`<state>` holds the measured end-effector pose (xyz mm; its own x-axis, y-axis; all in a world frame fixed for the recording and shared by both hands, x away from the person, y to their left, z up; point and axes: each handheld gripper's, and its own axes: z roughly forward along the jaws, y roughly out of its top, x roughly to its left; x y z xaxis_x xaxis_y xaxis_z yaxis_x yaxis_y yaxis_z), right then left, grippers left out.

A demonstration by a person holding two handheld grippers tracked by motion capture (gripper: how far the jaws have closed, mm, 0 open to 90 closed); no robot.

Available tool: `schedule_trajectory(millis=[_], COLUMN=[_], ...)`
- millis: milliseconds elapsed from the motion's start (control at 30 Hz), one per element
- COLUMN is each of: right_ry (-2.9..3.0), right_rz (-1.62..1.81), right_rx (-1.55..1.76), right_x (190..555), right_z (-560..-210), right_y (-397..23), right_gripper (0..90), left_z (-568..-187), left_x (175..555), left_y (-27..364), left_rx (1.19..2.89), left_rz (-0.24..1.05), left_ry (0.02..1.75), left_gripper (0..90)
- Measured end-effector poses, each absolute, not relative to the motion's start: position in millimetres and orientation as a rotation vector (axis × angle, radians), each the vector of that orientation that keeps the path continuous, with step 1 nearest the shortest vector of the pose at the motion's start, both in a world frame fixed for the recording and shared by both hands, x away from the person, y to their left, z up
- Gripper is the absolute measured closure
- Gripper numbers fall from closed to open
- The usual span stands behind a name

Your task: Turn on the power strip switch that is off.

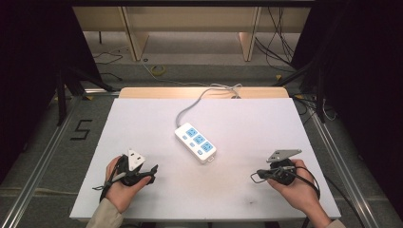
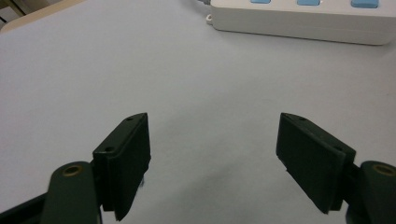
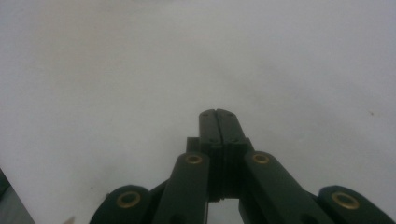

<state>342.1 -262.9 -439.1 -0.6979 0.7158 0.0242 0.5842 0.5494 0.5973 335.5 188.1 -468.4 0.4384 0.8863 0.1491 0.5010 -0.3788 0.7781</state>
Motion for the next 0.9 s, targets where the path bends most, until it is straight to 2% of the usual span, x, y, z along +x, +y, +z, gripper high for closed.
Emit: schedule_trajectory(millis=[900], right_ry=[2.624], right_rz=[0.779], right_rx=[1.112], right_x=[356.0], right_z=[-428.3], right_y=[-237.9], right_gripper=[90.0], left_z=[-468.4], left_x=[335.4], left_y=[186.1], left_rx=[2.037], left_rz=[0.746], left_ry=[1.157], left_gripper=[26.2])
